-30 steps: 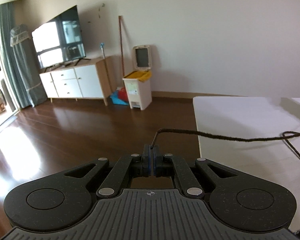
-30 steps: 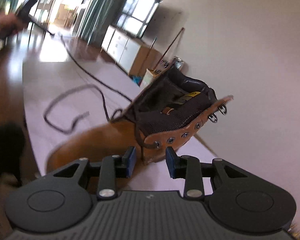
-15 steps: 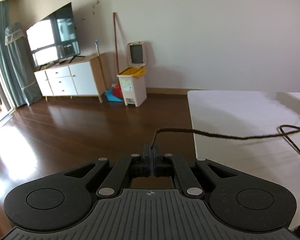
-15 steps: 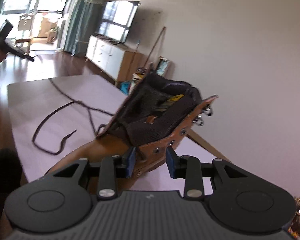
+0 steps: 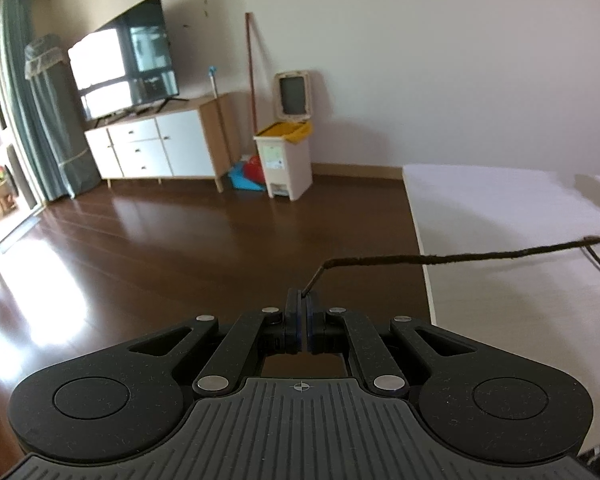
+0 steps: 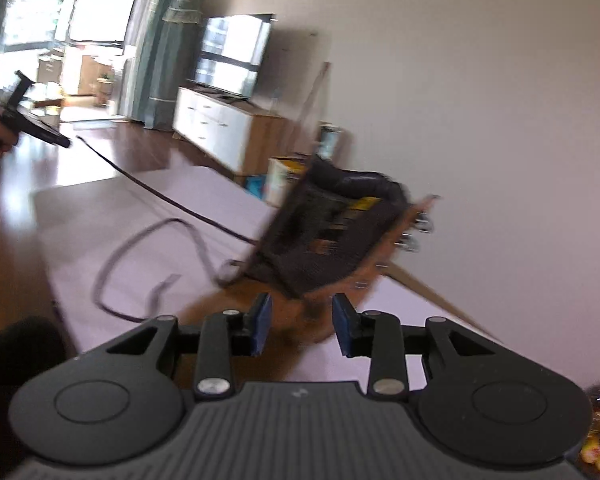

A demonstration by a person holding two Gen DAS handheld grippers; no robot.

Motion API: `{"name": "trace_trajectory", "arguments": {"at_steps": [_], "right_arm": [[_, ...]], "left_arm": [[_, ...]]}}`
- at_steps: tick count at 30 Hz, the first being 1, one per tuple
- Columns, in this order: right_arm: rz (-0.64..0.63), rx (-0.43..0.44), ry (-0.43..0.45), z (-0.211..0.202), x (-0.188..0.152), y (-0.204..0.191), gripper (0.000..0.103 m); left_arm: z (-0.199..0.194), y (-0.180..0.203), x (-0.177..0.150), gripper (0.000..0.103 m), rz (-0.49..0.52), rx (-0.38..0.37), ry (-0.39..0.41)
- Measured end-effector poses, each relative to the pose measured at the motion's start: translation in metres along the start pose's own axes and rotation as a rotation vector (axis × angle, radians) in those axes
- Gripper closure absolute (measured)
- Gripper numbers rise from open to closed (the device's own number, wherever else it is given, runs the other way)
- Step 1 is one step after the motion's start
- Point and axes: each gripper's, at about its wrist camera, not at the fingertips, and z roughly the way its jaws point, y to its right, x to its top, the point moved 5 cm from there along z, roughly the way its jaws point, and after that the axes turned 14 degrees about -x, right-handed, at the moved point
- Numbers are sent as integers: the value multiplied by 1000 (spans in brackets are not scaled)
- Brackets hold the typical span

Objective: Lace up shoes with both hands

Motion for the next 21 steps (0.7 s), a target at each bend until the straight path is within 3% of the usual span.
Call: {"name": "trace_trajectory", "arguments": {"at_steps": [6,9,14,16,21], "right_arm": [[-43,123,9,8,15,-35,66],[-51,147,18,11,18,-45,66],[-45,148,20,8,17,-47,65],[-38,141,18,6,16,-45,64],[-3,128,26,-4,12,-40,63]], "left_arm": [[-7,10,-10,96,-9,-57,-22],[-14,11,-15,77,-3,-52,-34],[-37,23,-18,77,-19,-55,-4],[-43,45,-12,77,-23,-112,19],[-41,156,12,77,21,-378,46]]}}
